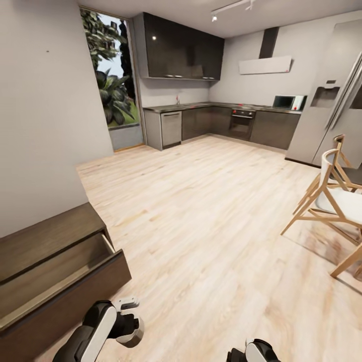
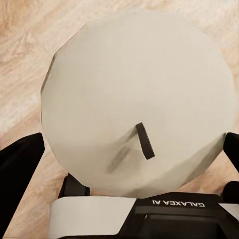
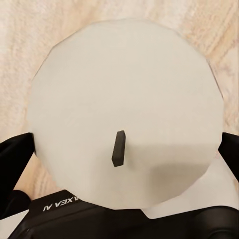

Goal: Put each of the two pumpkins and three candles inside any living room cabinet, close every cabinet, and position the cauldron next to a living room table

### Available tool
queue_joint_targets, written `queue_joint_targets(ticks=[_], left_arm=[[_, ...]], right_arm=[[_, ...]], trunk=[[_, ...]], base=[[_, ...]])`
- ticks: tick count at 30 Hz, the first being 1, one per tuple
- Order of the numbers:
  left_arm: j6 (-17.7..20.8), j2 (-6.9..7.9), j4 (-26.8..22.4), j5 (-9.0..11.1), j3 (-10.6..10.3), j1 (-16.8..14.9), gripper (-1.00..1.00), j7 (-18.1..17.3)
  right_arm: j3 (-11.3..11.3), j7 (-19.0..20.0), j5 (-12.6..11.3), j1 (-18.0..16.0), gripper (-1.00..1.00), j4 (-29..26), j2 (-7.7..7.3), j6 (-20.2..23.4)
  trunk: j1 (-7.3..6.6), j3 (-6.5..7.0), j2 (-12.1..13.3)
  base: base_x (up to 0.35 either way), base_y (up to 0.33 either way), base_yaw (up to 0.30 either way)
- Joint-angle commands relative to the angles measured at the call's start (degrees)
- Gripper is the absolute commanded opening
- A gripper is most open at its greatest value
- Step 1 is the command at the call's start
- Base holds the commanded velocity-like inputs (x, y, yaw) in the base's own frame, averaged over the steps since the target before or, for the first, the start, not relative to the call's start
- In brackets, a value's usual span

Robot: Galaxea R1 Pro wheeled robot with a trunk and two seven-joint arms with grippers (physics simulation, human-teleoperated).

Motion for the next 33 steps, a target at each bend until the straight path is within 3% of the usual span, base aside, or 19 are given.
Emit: queue_joint_targets(ticks=[1,11,28,33], left_arm=[[-0.02,0.0,0.0,0.16,0.0,0.0,-1.0,-0.06],[-0.05,-0.01,0.0,0.16,0.0,0.0,-1.0,0.01],[0.01,-0.09,-0.02,0.16,0.0,0.0,-1.0,0.09],[0.02,-0.13,-0.01,0.16,0.0,0.0,-1.0,0.12]], right_arm=[[0.0,0.0,0.03,0.0,-1.0,0.0,0.0,0.0],[0.09,0.0,0.03,0.0,-1.0,0.0,0.0,-0.01],[0.1,0.0,0.03,0.0,-1.0,0.0,0.0,-0.01],[0.1,0.0,0.03,0.0,-1.0,0.0,0.0,-0.01]], trunk=[[0.0,-0.04,0.0],[0.0,-0.47,0.0],[0.0,-1.19,0.0],[-1.1,-0.5,2.0]], base=[[0.0,-0.085,0.267],[0.0,-0.166,0.267],[0.0,-0.007,0.267],[0.0,0.0,0.267]])
